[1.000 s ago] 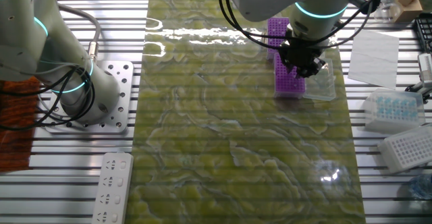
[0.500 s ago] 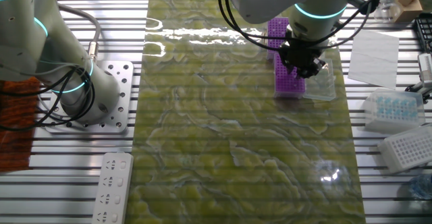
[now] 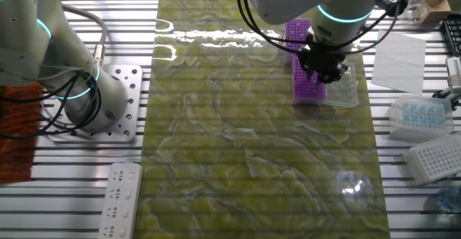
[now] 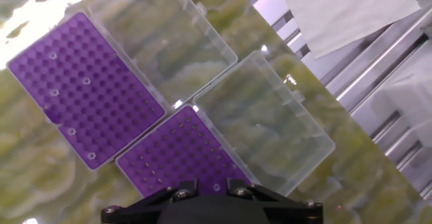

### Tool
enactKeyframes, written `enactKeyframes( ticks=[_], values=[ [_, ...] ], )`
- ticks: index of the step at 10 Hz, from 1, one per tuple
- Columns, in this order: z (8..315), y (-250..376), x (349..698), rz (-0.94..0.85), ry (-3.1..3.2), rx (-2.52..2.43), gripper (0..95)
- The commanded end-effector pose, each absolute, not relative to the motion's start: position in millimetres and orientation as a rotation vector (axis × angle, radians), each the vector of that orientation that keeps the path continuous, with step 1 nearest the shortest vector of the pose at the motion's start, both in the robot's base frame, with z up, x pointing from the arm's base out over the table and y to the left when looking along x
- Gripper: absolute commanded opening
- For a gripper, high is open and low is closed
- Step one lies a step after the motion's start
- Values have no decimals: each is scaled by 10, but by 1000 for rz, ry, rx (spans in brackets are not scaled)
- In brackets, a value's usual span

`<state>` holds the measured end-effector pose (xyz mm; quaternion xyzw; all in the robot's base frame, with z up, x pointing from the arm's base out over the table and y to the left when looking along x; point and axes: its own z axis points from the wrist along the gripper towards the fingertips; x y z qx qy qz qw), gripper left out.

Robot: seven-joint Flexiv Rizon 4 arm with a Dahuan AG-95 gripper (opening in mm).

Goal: Transfer all small pipette tips from one holder to another

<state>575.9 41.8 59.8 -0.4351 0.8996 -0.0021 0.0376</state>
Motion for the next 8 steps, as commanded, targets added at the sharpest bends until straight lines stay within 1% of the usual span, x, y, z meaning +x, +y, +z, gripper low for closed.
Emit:
enactKeyframes(
  ticks=[1,8],
  values=[
    [599,424,5757,-10,2800,-1351,190],
    [547,420,5768,-15,2787,-1328,190]
  ],
)
